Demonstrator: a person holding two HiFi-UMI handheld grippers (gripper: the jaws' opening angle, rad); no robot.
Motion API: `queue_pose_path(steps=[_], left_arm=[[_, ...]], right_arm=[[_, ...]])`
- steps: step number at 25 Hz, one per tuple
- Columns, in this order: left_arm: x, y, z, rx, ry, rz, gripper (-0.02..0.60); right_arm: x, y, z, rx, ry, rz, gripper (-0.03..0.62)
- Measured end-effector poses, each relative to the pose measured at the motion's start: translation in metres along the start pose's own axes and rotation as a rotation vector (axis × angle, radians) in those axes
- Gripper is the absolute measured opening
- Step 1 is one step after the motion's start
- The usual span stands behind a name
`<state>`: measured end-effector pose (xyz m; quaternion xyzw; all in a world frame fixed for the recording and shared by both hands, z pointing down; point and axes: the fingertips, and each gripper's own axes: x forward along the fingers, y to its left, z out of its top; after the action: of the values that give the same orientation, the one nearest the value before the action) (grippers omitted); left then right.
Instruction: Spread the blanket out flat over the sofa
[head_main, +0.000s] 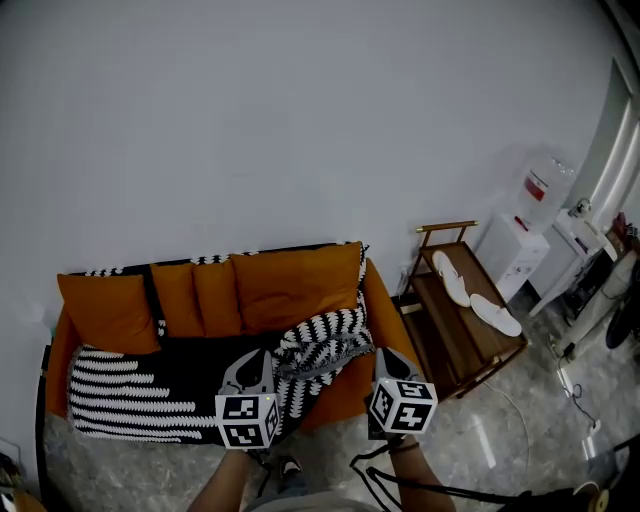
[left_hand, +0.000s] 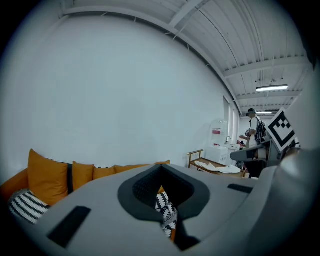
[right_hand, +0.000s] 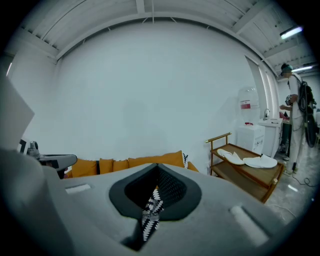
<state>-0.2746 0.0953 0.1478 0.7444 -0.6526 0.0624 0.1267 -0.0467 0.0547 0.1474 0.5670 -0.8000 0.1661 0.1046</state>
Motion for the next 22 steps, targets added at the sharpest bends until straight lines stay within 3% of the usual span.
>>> queue_pose_path(steps=[9,22], left_arm=[[0.053,0.007,-0.005,-0.001,0.054,0.004,0.003],[0.076,-0.013,-0.05,-0.051,0.15,0.064,0.003]], right_arm=[[0.044,-0.021,0.007,0.021,0.029,-0.017,0.005],[0.066,-0.053,-0.02,0.004,0.139,0.038,0.005]])
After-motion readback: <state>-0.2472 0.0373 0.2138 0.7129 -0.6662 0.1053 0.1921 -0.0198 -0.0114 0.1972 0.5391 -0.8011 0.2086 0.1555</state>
